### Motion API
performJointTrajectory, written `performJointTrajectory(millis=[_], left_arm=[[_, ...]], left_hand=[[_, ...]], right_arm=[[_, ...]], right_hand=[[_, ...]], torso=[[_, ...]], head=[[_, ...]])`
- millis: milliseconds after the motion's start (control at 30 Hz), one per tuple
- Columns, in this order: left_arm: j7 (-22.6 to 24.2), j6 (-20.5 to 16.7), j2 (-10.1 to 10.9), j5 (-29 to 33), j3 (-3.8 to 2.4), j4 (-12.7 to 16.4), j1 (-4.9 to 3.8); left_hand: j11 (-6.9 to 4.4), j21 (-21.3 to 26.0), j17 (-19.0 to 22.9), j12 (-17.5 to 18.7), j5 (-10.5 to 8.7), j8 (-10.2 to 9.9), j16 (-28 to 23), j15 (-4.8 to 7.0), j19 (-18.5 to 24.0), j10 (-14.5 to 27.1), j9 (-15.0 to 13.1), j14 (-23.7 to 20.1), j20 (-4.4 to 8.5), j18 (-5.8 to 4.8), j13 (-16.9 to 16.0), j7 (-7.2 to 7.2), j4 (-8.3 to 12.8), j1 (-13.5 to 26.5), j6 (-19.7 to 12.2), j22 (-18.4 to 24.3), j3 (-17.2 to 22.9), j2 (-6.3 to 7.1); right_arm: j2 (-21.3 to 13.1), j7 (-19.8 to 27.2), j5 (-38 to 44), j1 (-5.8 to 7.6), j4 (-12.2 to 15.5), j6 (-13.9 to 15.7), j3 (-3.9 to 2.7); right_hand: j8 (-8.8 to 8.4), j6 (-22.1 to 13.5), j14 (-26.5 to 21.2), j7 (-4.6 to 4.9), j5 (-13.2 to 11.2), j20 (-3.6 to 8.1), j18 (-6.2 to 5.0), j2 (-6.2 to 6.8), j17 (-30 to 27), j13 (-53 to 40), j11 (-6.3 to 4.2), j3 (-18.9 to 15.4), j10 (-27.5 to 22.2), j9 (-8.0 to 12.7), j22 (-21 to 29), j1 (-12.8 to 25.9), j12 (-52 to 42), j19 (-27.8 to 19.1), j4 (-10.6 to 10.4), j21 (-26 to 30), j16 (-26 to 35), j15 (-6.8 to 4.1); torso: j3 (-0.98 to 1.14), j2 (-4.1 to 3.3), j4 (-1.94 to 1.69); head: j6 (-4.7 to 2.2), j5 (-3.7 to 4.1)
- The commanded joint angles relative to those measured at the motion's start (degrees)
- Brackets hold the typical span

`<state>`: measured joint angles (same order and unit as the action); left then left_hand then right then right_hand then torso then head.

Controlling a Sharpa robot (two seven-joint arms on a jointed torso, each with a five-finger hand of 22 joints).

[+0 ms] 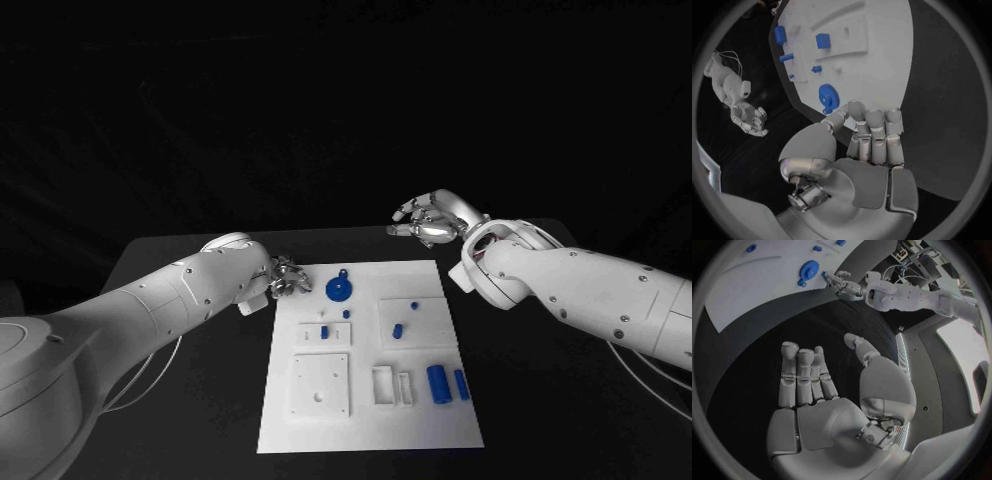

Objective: Assemble the parts on the task board

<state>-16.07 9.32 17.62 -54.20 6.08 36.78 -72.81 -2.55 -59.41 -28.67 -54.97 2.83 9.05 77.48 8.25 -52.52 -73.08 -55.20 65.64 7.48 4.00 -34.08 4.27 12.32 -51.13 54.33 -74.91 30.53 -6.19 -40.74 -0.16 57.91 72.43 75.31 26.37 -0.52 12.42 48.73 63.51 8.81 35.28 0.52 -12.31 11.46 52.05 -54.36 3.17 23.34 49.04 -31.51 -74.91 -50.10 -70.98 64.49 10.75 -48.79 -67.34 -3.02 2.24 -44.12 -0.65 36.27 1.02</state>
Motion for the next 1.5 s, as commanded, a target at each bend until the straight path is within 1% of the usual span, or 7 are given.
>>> performJointTrajectory(millis=[33,133,567,800,1000,1200,1500], left_arm=[[-0.1,0.5,-0.1,0.4,0.1,-0.2,0.24],[-0.3,0.5,-0.1,0.4,0.11,-0.3,0.24],[-0.2,0.4,0.0,3.8,0.1,-0.7,0.22],[-0.2,0.4,1.9,8.7,0.04,1.7,0.11],[-1.4,0.0,5.1,10.4,0.09,7.0,-0.86],[-2.8,-2.2,10.5,10.3,0.17,16.5,-1.9],[-3.3,-6.5,16.6,7.3,0.92,28.2,-2.01]], left_hand=[[0.32,-0.3,0.1,-0.4,0.23,0.2,0.4,0.09,0.3,0.2,0.2,-0.1,5.99,-0.43,-0.1,0.06,0.5,0.3,0.4,-0.7,-0.1,-0.22],[0.3,-0.3,0.1,-0.4,0.22,0.3,0.4,0.12,0.2,0.2,0.5,-0.1,6.02,-0.4,-0.1,0.03,1.0,-0.2,0.4,-0.7,0.4,-0.68],[-0.06,-0.6,0.3,-0.5,0.84,1.5,0.9,0.44,-0.6,-0.9,1.8,0.6,6.09,-0.52,0.0,-0.37,-1.1,-2.6,2.7,-0.7,8.2,0.76],[-0.49,-0.9,0.5,-0.3,7.66,2.5,1.3,0.82,-0.8,-1.6,3.0,1.0,6.27,-0.66,0.2,-0.84,0.6,1.1,4.8,-0.9,8.8,-0.17],[-0.71,-0.9,0.7,-0.3,8.95,3.0,1.4,1.02,-1.1,-1.9,3.5,1.3,6.43,-0.67,0.2,-1.08,1.8,3.2,5.5,-0.8,9.2,-0.58],[-0.84,-1.0,0.8,-0.2,9.03,3.1,1.5,1.12,-1.3,-2.2,4.0,1.5,6.52,-0.68,0.3,-1.2,1.8,4.2,5.9,-0.8,9.3,-0.6],[-1.24,-1.1,0.8,-0.2,9.13,3.5,1.8,1.48,-1.7,-2.7,5.0,2.0,6.73,-0.62,0.3,-1.63,1.4,5.9,7.4,-0.8,9.5,-0.14]], right_arm=[[0.0,0.2,0.3,-0.01,0.0,-0.2,-0.02],[0.0,0.2,0.3,-0.01,0.0,-0.2,-0.02],[0.0,0.1,0.3,-0.01,0.1,-0.3,-0.02],[-0.2,0.1,0.3,-0.01,0.1,-0.3,-0.02],[-0.5,0.0,0.3,-0.01,0.1,-0.5,-0.02],[-0.9,-0.1,0.3,-0.01,0.2,-0.5,-0.02],[-1.1,-0.2,0.3,-0.01,0.1,-0.7,-0.01]], right_hand=[[0.1,-0.1,-0.3,0.68,0.3,0.31,-2.69,-0.09,-0.1,0.1,-0.04,-0.1,-0.4,0.1,-0.9,0.1,-0.3,-0.1,-0.4,0.2,-0.2,-0.05],[0.11,-0.1,-0.3,0.68,0.4,0.31,-2.69,-0.09,-0.1,0.1,-0.04,-0.1,-0.4,0.1,-0.9,0.1,-0.3,-0.1,-0.4,0.2,-0.2,-0.05],[0.12,-0.1,-0.3,0.68,0.4,0.31,-2.69,-0.06,-0.1,0.1,-0.04,-0.1,-0.4,0.1,-1.0,0.1,-0.4,0.0,-0.4,0.2,-0.3,-0.05],[0.13,-0.1,-0.3,0.67,0.4,0.31,-2.69,-0.06,-0.1,0.1,-0.05,-0.1,-0.4,0.1,-1.0,0.1,-0.4,0.0,-0.4,0.2,-0.3,-0.05],[0.14,-0.1,-0.3,0.67,0.4,0.31,-2.69,-0.06,-0.1,0.1,-0.05,-0.1,-0.4,0.1,-1.0,0.1,-0.4,0.0,-0.5,0.2,-0.3,-0.05],[0.14,-0.1,-0.3,0.67,0.4,0.32,-2.69,-0.05,-0.1,0.1,-0.05,-0.1,-0.4,0.1,-1.0,0.0,-0.4,0.0,-0.4,0.2,-0.3,-0.05],[0.15,-0.1,-0.3,0.67,0.5,0.32,-2.69,-0.06,-0.1,0.2,-0.05,-0.1,-0.4,0.1,-1.0,0.0,-0.4,0.0,-0.4,0.2,-0.3,-0.06]], torso=[[-0.01,-0.03,0.02],[-0.03,-0.01,0.01],[-0.03,-0.02,0.01],[-0.01,0.04,-0.05],[0.01,0.07,-0.08],[0.1,0.18,-0.18],[0.11,0.54,-0.53]], head=[[-0.02,0.04],[0.03,0.05],[-0.04,-0.12],[0.05,-0.12],[0.06,-0.14],[0.11,-0.25],[0.36,-0.2]])
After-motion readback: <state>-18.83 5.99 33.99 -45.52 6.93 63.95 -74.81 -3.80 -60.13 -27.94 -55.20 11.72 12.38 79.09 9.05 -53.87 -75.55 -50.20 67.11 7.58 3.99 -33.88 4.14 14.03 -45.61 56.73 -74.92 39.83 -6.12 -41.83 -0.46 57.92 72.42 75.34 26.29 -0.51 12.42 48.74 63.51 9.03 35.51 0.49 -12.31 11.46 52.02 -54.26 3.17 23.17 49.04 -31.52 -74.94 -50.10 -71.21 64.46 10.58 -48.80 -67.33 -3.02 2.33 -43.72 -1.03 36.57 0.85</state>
